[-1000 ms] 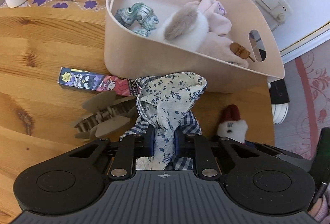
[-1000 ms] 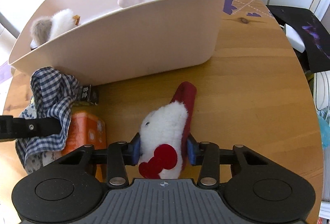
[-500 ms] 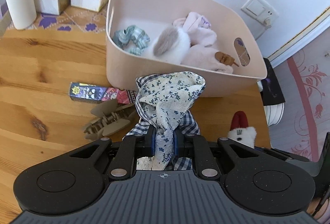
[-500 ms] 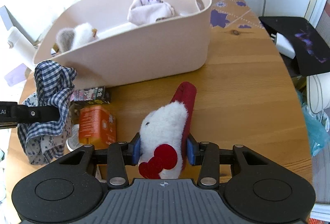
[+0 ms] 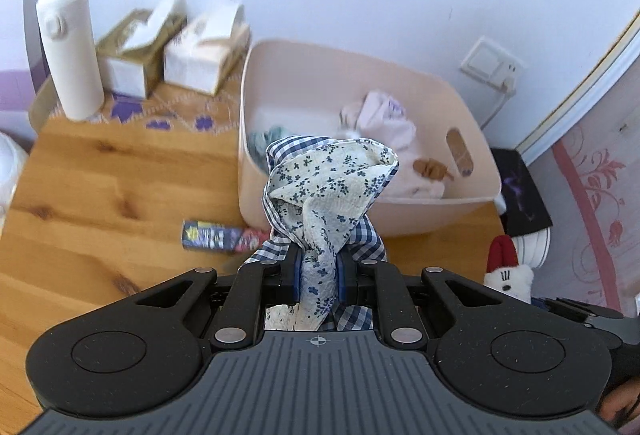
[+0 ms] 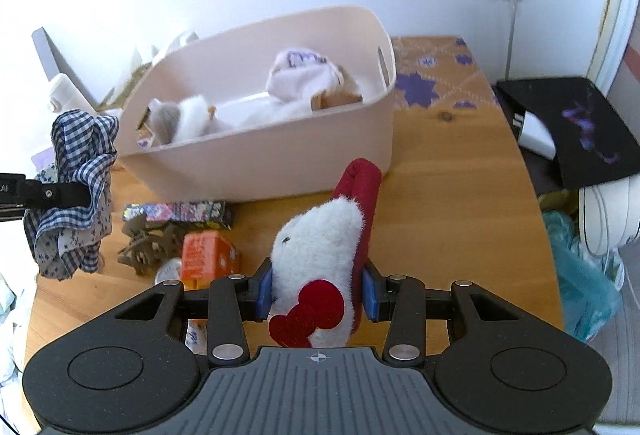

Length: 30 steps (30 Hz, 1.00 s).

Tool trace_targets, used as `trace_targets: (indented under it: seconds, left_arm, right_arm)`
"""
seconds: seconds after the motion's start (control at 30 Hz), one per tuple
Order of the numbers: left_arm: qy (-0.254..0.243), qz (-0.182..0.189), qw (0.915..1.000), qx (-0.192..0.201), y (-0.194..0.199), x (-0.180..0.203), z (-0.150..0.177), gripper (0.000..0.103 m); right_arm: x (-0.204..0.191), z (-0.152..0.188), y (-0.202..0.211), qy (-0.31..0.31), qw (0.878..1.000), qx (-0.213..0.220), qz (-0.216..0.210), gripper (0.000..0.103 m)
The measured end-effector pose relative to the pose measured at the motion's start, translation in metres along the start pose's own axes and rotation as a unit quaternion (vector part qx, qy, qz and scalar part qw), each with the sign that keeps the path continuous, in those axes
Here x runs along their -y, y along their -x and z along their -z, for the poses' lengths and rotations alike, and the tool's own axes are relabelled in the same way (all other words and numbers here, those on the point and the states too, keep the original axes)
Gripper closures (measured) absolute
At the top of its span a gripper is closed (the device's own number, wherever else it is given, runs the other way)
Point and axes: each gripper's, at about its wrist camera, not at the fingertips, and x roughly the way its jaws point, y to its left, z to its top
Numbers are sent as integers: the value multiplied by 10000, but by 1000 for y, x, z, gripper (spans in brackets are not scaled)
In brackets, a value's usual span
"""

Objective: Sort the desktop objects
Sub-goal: 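Lift and carry the red-white plush and floral cloth over the basket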

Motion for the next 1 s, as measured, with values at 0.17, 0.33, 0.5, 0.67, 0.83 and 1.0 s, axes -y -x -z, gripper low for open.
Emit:
trace_targets:
  seconds: [0.17, 0.33, 0.5, 0.67, 0.83, 1.0]
  left_arm:
    - [-255, 62, 9993, 250, 11, 11, -14, 87]
    - [-396, 164, 9986, 316, 12, 21, -27, 87]
    - [-594, 192, 9971, 441, 9, 29, -44, 87]
    - [-817, 179, 9947, 603, 2, 39, -67, 87]
    - [-1077, 60, 9917, 700, -17, 45, -84, 87]
    - [-1262, -71, 9900, 629, -41, 45, -94, 87]
  right_arm:
    - [-5, -15, 14, 119, 9996, 262, -31, 63]
    - [-12, -35, 24, 271, 9982, 534, -75, 63]
    - [-17, -56, 32, 463, 9958, 780, -71, 63]
    - [-17, -78, 28, 531, 9946, 891, -83, 63]
    - [-14, -99, 18, 552, 9939, 957, -9, 63]
    - [-19, -120, 6, 700, 9923, 1022, 53, 63]
